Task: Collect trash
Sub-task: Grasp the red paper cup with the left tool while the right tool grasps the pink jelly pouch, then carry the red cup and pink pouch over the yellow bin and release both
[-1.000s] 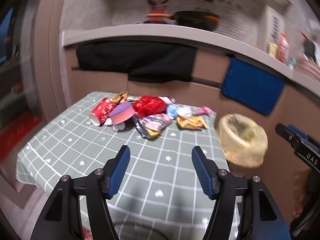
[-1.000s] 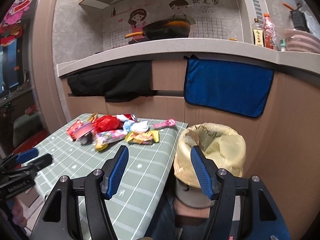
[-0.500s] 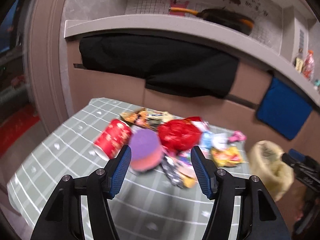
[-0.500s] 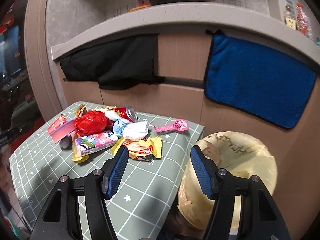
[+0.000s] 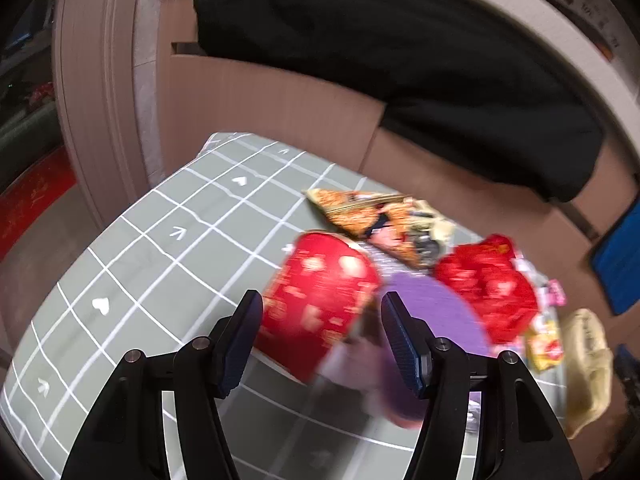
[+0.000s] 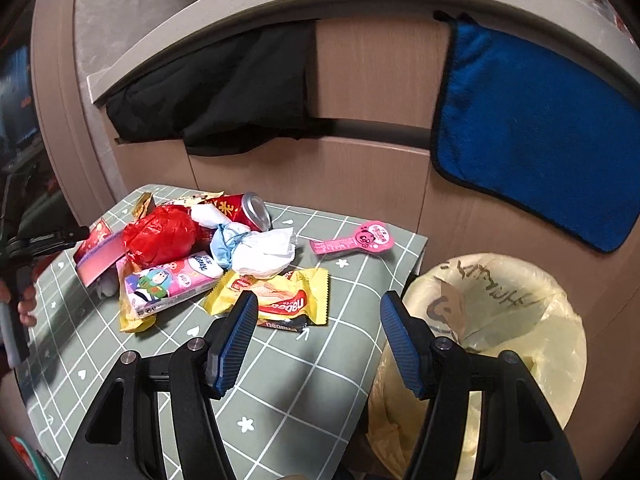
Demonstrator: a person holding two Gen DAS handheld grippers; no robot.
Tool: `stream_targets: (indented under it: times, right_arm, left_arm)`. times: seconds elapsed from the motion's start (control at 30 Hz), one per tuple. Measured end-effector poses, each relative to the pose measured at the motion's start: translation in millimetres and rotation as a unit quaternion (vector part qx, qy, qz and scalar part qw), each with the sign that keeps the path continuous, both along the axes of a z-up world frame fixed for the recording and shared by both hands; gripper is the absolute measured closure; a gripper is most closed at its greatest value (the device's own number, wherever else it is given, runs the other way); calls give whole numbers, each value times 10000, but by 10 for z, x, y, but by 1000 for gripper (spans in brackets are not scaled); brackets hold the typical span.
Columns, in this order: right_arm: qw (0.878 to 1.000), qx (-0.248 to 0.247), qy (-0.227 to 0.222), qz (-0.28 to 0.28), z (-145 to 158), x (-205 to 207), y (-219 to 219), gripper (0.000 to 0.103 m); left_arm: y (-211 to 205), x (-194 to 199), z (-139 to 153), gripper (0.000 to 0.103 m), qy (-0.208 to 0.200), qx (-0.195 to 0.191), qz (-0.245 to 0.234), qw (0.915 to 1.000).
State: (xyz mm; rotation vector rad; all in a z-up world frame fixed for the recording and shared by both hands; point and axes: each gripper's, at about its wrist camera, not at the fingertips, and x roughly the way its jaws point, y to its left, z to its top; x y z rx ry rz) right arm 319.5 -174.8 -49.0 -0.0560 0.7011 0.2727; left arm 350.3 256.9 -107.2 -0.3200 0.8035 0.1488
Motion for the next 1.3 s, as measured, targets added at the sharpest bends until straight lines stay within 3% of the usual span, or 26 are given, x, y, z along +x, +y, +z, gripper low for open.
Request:
stream_targets:
  times: [0.07, 0.2, 0.23, 0.27, 0.33, 0.47, 0.67, 1.0, 1.1, 1.3]
  right_arm:
    - [9999, -133, -53, 43, 18, 8, 39, 43]
    - [9998, -144, 38, 140, 52, 137, 60, 43]
    - [9998, -111, 54, 143, 67, 186, 61, 43]
    - [9999, -105, 48, 128, 85, 239, 63, 43]
    - [9999, -168, -5, 41, 121, 351, 83, 43]
    - [9996, -202, 13, -198, 146, 673, 69, 43]
    - [9956, 5, 517, -778, -138, 1302, -23, 43]
    - [9808, 152, 1465, -1279, -753, 1904, -83, 50]
    - [9816, 270, 1591, -1025, -836, 1895, -38, 59]
    - [9920, 377, 1150, -352, -638, 1554, 79, 60]
  left_arm:
    - [73, 67, -93, 41, 148, 34, 38, 9999]
    - [152, 141, -261, 42, 479, -427, 43, 9979]
    - [129, 114, -273, 48, 501, -516, 74, 9974]
    - [137, 100, -278, 48, 486, -619, 143, 9968]
    - [127, 23, -213, 48, 263, -697, 268, 9969]
    - [-103, -217, 128, 48, -208, -426, 159, 9987]
    - [-505, -511, 573, 48, -712, -101, -210, 9972]
    - [-781, -569, 627, 48, -932, -144, -511, 9942]
    - [-805, -526, 585, 48, -913, -222, -523, 9942]
    - [-885, -498, 547, 48, -923, -318, -572, 9936]
